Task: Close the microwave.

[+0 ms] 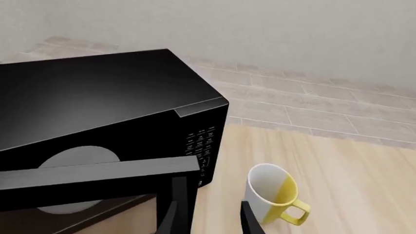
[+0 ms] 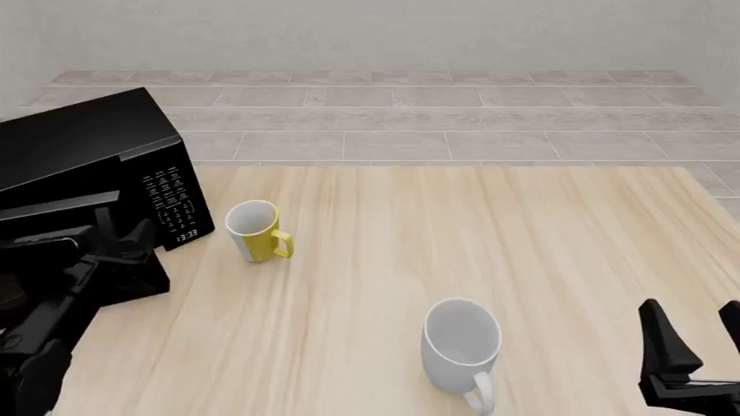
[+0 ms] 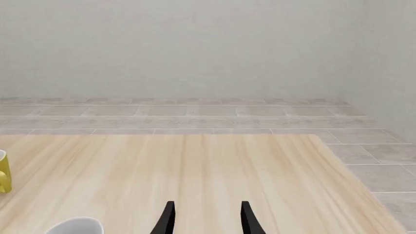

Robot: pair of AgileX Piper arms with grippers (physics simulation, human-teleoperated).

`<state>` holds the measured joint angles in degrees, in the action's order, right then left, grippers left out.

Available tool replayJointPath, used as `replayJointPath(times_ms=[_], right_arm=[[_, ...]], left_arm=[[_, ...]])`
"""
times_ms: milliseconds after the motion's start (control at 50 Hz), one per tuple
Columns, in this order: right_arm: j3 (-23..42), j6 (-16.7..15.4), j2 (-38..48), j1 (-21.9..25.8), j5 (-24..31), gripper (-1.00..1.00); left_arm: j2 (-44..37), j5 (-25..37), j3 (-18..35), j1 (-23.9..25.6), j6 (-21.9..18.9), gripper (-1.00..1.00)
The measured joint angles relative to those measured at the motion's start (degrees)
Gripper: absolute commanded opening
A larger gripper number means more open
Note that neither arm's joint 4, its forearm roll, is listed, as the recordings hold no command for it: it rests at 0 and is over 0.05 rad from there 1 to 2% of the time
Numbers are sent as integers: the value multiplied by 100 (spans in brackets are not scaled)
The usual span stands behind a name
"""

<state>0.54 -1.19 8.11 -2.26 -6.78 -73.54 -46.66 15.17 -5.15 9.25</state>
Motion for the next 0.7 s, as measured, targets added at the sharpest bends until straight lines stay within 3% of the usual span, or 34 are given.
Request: replayJointPath(times_ms=[700], right_arm=[[14, 35, -306, 7, 283, 100]], left_arm=[[-446, 142, 472, -16, -164, 100]])
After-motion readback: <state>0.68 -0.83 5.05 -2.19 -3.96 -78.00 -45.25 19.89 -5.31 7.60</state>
